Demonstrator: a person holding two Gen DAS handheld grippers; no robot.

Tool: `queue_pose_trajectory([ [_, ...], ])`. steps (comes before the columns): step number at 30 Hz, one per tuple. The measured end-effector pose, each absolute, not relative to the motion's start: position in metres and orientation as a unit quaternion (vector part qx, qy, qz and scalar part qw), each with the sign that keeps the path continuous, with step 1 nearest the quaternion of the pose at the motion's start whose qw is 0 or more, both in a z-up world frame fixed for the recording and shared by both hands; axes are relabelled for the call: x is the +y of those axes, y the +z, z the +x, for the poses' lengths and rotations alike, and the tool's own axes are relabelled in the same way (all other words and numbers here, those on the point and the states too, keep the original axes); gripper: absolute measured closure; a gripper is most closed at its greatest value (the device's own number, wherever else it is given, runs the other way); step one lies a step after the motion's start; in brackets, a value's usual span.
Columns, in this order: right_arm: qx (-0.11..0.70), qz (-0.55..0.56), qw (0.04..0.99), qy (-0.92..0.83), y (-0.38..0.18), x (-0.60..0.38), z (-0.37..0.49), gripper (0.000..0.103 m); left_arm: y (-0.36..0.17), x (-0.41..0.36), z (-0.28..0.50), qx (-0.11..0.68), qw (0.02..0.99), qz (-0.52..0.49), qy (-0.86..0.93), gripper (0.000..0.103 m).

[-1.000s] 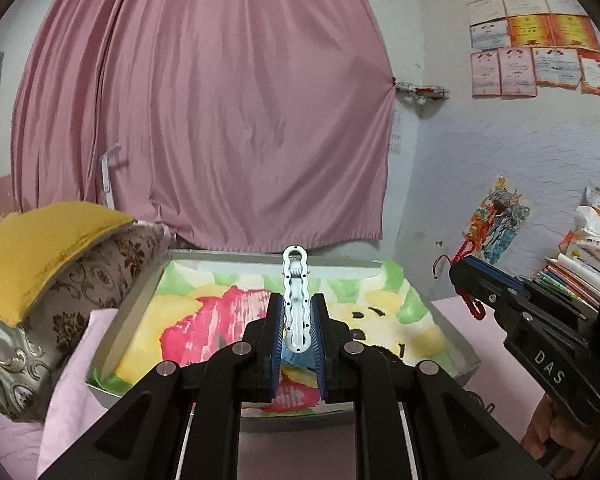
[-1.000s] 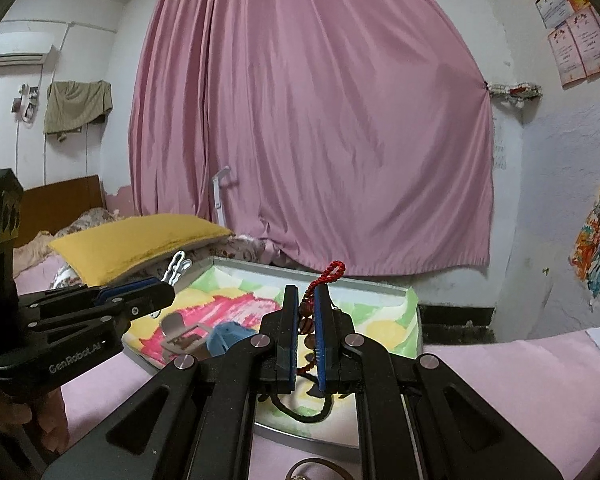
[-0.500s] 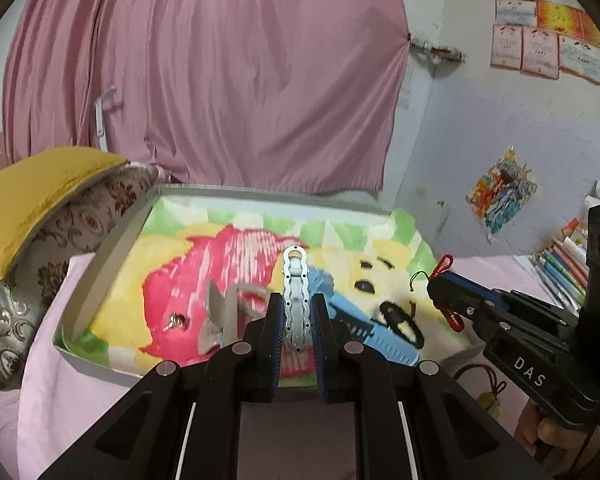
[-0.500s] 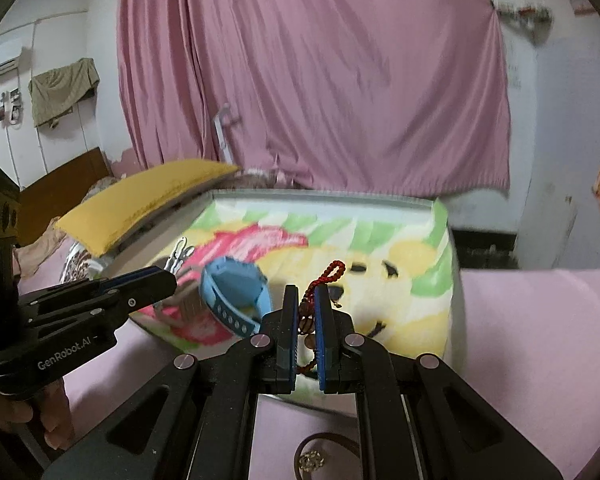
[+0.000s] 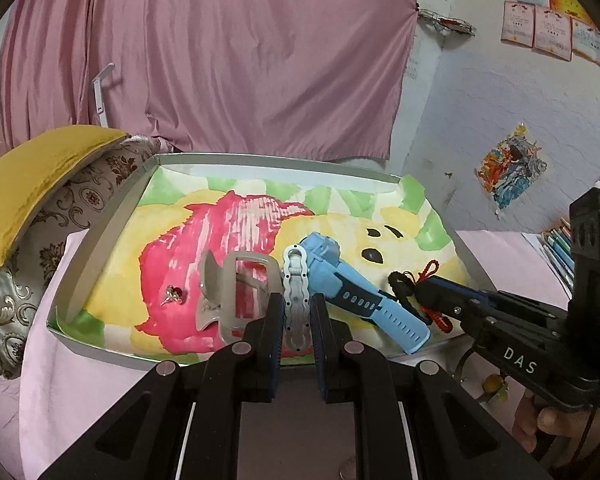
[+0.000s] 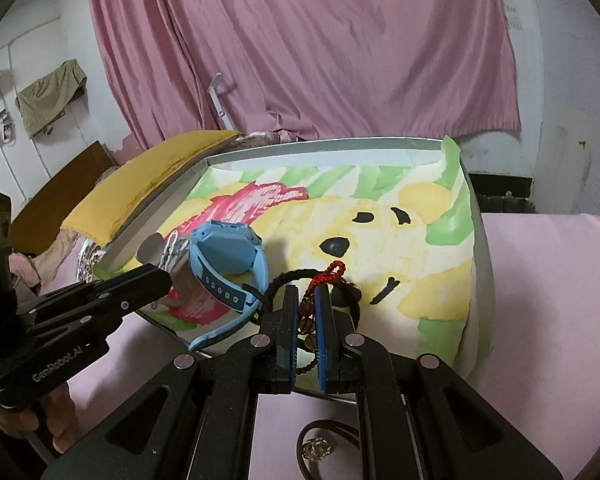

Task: Organize jewelry
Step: 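Carry the white strap and red string over the tray and open both grippers, then withdraw both open grippers from the tray toward the bedspread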

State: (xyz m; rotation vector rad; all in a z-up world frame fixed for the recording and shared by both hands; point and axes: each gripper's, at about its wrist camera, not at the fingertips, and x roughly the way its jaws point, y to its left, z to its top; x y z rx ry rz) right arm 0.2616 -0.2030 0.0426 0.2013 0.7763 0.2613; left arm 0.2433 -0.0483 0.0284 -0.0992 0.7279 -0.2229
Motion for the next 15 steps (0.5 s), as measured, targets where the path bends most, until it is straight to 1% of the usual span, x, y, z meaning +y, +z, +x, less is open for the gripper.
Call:
queue_pose_trajectory([
  [2,0.378,0.100,0.912,0.124,0.041,-0.203,0.261,0.094,0.029,-0.047,0.244,0.361,0.924,-0.056,-0.113,0.090],
  [3,0.378,0.101,0.912,0.122,0.041,-0.204,0.260,0.091,0.029,-0.046,0.244,0.364,0.922,-0.059,-0.115,0.090],
  [4,0.378,0.100,0.913,0.120,0.041,-0.204,0.260,0.085,0.029,-0.046,0.244,0.365,0.922,-0.060,-0.115,0.090],
  [6,0.372,0.101,0.915,0.119,0.044,-0.205,0.257,0.075,0.029,-0.045,0.242,0.364,0.922,-0.061,-0.114,0.090],
  [9,0.357,0.095,0.922,0.115,0.051,-0.205,0.252,0.074,0.029,-0.043,0.239,0.360,0.923,-0.066,-0.116,0.090],
  [11,0.344,0.092,0.928,0.111,0.057,-0.207,0.246,0.074,0.031,-0.041,0.236,0.355,0.925,-0.068,-0.117,0.088],
  [12,0.335,0.090,0.932,0.108,0.061,-0.207,0.242,0.073,0.033,-0.040,0.233,0.350,0.927,-0.070,-0.118,0.083],
  [13,0.324,0.088,0.936,0.105,0.065,-0.208,0.238,0.069,0.034,-0.039,0.232,0.346,0.928,-0.072,-0.118,0.076],
  [14,0.314,0.087,0.940,0.101,0.069,-0.209,0.234,0.067,0.035,-0.037,0.228,0.338,0.930,-0.076,-0.118,0.071],
  [15,0.306,0.087,0.943,0.099,0.072,-0.211,0.230,0.064,0.037,-0.035,0.225,0.332,0.932,-0.081,-0.118,0.063],
])
